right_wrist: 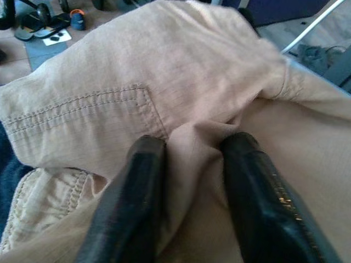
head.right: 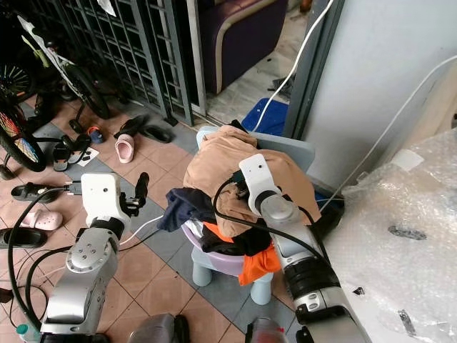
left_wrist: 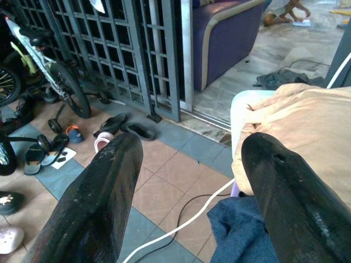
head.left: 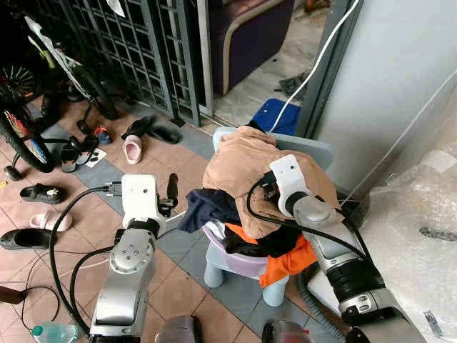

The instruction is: Clothes washing

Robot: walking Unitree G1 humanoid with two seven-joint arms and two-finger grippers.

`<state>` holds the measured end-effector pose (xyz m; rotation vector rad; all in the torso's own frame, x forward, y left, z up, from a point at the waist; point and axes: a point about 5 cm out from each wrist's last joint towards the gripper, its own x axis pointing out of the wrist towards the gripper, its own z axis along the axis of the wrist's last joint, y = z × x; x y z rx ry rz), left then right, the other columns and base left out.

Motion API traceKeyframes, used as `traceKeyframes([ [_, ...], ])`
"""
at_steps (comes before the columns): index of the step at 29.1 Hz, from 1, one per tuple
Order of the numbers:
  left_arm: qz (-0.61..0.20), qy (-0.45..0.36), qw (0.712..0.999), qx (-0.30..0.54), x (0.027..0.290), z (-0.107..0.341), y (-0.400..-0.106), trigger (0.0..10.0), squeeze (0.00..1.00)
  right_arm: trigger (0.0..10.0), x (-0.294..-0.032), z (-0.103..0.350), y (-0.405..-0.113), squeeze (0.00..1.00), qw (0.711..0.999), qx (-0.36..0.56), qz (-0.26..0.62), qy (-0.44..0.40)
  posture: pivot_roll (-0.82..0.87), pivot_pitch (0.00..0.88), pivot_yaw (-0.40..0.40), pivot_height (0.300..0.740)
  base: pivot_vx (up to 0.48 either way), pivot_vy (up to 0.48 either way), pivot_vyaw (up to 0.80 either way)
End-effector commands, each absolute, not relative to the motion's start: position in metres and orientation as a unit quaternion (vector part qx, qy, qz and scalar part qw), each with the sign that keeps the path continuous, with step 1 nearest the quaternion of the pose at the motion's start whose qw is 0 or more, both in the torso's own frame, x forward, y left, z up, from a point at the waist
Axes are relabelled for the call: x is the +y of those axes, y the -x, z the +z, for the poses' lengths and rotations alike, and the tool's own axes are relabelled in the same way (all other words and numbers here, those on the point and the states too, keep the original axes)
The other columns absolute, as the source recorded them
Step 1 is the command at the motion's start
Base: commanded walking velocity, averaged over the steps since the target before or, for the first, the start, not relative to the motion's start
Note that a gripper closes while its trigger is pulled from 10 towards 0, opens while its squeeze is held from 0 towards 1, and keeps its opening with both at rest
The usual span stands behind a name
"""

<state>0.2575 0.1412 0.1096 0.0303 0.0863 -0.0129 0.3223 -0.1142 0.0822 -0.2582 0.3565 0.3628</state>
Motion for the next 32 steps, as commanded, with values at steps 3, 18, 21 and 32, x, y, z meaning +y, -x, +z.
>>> traceKeyframes([
  [3, -0.001, -0.023, 0.998, 0.054, 0.144, 0.106, -0.257, 10.0, 0.00, 0.0, -0.109, 0.072, -0.316, 0.00, 0.953, 0.198, 0.195, 0.117, 0.02, 0.073, 0.048, 0.740, 0.000, 0.000, 0.00],
  [18, -0.007, -0.022, 0.998, 0.062, 0.141, 0.105, -0.259, 10.0, 0.00, 0.0, -0.085, 0.168, -0.320, 0.00, 0.967, -0.014, 0.244, -0.075, 0.01, 0.078, 0.049, 0.740, 0.000, 0.000, 0.00],
  [21, -0.009, -0.026, 0.998, 0.057, 0.139, 0.106, -0.261, 10.0, 0.00, 0.0, -0.084, 0.198, -0.322, 0.00, 0.962, -0.059, 0.244, -0.109, 0.01, 0.078, 0.049, 0.740, 0.000, 0.000, 0.00],
  [32, 0.000, -0.042, 0.998, 0.045, 0.139, 0.107, -0.264, 10.0, 0.00, 10.0, -0.123, 0.152, -0.309, 1.00, 0.981, 0.043, 0.180, 0.056, 0.01, 0.053, 0.048, 0.740, 0.000, 0.000, 0.00],
])
